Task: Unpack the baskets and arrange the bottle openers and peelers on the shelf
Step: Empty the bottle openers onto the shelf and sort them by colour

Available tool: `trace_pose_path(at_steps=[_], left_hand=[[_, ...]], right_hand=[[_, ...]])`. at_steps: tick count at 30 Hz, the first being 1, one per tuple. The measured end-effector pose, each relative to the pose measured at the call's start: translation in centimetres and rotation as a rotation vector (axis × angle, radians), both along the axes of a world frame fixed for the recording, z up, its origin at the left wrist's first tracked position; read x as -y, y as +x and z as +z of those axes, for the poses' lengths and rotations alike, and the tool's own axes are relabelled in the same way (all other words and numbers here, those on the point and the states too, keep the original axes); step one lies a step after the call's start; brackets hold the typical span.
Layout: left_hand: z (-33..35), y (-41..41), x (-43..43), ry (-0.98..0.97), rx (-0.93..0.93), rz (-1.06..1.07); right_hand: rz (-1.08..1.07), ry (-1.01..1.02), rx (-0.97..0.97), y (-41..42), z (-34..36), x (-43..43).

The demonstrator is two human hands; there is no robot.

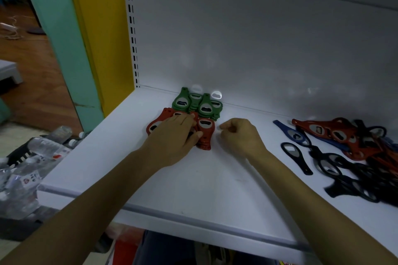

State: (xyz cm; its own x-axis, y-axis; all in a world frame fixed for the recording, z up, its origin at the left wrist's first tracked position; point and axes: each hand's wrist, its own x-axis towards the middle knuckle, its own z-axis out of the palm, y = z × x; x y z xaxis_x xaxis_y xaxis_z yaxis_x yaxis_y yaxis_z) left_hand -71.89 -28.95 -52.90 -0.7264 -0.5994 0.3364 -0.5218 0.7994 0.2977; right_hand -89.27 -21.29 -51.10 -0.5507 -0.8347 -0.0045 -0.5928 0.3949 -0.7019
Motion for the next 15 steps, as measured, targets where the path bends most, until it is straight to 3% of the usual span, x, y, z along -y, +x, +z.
trace_pose_path(at_steps=[3,5,9,15], left_hand=[[-0.1,0.0,0.0,0.008,-0.001,0.003],[-0.1,-0.1,0.0,0.006,-0.008,0.000],[0.1,-0.3,-0.2,0.024,-0.002,-0.001],[-0.1,-0.1,-0.3,-0.005,0.001,0.001]], right_hand=[[0.140,0.102,-0.402,0.4,-0.9,-0.8],[0.163,0.071,-0.499,1.3,-1.5,-0.7],[0.110,0.015,-0.547,2.2,-2.1,-0.3],[0.274,-0.057,-0.462,1.6,-2.6,-2.1]])
